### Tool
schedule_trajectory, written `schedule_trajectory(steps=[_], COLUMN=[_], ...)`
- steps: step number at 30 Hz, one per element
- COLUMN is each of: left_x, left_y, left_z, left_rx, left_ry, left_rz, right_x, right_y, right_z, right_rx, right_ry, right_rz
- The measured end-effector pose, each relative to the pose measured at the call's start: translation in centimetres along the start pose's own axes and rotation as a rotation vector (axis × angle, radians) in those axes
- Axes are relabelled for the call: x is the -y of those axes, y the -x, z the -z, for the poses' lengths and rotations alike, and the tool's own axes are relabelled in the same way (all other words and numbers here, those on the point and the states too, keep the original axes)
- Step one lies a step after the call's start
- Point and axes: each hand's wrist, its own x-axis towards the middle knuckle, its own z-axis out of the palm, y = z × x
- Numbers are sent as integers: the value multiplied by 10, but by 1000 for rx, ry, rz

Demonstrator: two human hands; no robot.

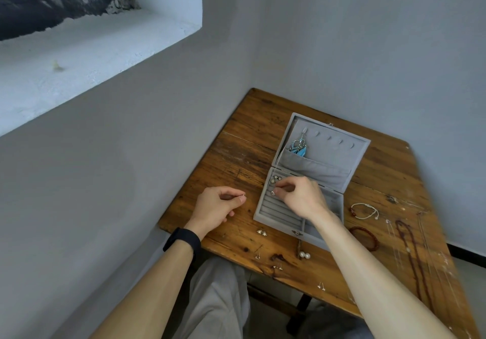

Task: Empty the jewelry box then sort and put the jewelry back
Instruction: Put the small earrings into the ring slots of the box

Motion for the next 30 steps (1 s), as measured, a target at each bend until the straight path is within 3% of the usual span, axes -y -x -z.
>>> schedule_trajectory(steps=[21,30], left_x=[-4,-31], left_y=[4,0], left_z=[-1,-1], left_rx=[-7,7], left_ry=[-44,-78], left_rz=[5,-4], right_x=[0,-46], right_y=[9,68], right_z=[-10,-8], right_rx=[-55,-327], right_ry=[26,85], right_rz=[48,59])
